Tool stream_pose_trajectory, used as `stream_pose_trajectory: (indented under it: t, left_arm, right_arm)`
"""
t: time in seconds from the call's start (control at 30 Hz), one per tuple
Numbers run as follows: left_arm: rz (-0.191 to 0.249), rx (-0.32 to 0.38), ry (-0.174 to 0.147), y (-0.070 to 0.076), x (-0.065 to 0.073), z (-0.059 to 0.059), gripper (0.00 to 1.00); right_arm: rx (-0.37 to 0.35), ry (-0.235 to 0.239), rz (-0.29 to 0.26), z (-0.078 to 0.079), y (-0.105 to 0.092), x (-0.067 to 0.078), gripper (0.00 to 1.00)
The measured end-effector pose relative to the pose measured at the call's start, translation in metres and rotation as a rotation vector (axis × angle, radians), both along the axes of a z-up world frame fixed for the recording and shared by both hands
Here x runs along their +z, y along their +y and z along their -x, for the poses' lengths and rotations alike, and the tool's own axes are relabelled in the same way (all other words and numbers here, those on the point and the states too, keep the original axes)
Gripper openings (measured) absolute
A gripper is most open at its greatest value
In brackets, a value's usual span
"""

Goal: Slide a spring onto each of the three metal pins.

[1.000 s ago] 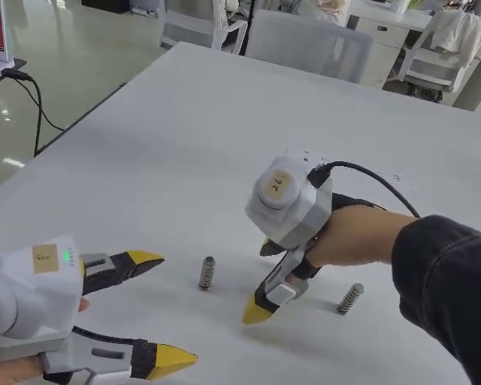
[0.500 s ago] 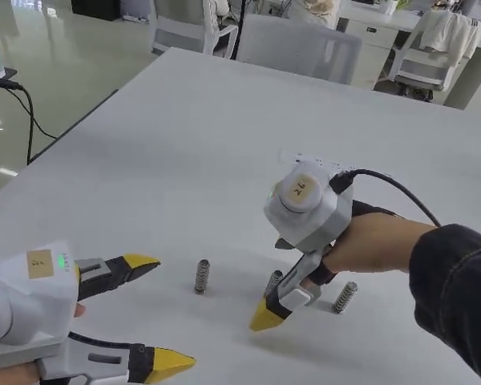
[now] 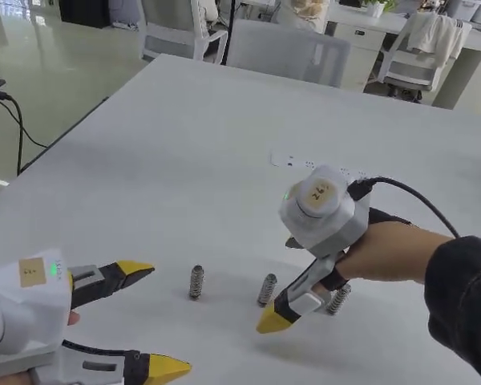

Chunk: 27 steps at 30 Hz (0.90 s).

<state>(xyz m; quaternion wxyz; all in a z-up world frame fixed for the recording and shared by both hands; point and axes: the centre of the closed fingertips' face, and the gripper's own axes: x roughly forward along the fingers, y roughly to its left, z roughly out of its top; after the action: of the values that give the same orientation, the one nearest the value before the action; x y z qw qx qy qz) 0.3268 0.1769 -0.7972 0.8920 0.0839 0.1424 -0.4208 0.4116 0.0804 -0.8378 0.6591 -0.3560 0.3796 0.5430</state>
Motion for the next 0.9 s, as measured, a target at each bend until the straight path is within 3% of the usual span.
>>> stream_pose_trajectory:
  t: [0.3, 0.9]
  left_arm:
    - [0.000, -0.011, 0.003, -0.002, 0.000, -0.001, 0.73]
    - [-0.004, -0.019, 0.005, -0.004, -0.001, -0.003, 0.73]
  right_arm:
    - [-0.061, -0.034, -0.050, -0.005, -0.010, 0.008, 0.90]
    - [-0.162, -0.044, -0.129, -0.005, -0.028, 0.013, 0.91]
